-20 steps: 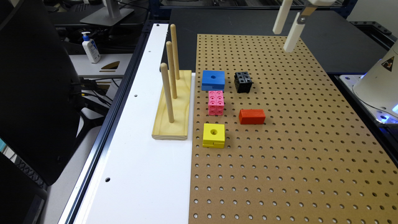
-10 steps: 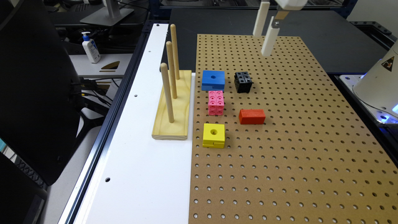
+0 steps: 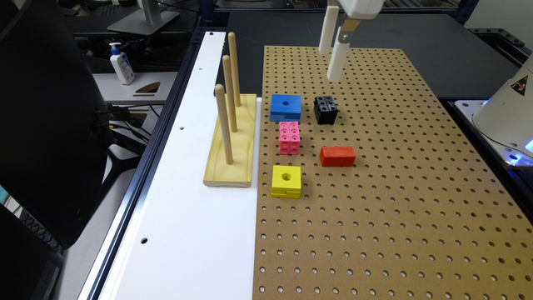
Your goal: Pick up pink block.
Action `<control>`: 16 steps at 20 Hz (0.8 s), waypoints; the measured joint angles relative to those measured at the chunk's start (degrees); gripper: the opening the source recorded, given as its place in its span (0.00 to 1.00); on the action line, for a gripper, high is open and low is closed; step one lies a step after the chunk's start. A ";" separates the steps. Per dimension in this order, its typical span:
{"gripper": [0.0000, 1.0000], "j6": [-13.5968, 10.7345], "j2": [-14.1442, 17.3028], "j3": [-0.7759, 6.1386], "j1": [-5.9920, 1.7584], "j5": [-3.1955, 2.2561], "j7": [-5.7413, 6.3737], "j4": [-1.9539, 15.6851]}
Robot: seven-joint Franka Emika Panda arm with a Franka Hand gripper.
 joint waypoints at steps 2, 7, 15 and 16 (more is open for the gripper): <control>1.00 0.00 1.39 0.47 0.00 0.00 0.49 1.34; 1.00 0.00 3.48 1.46 0.10 0.00 1.53 3.48; 1.00 0.00 4.44 2.86 0.18 0.00 3.06 4.66; 1.00 0.00 4.45 2.89 0.18 0.00 3.07 4.67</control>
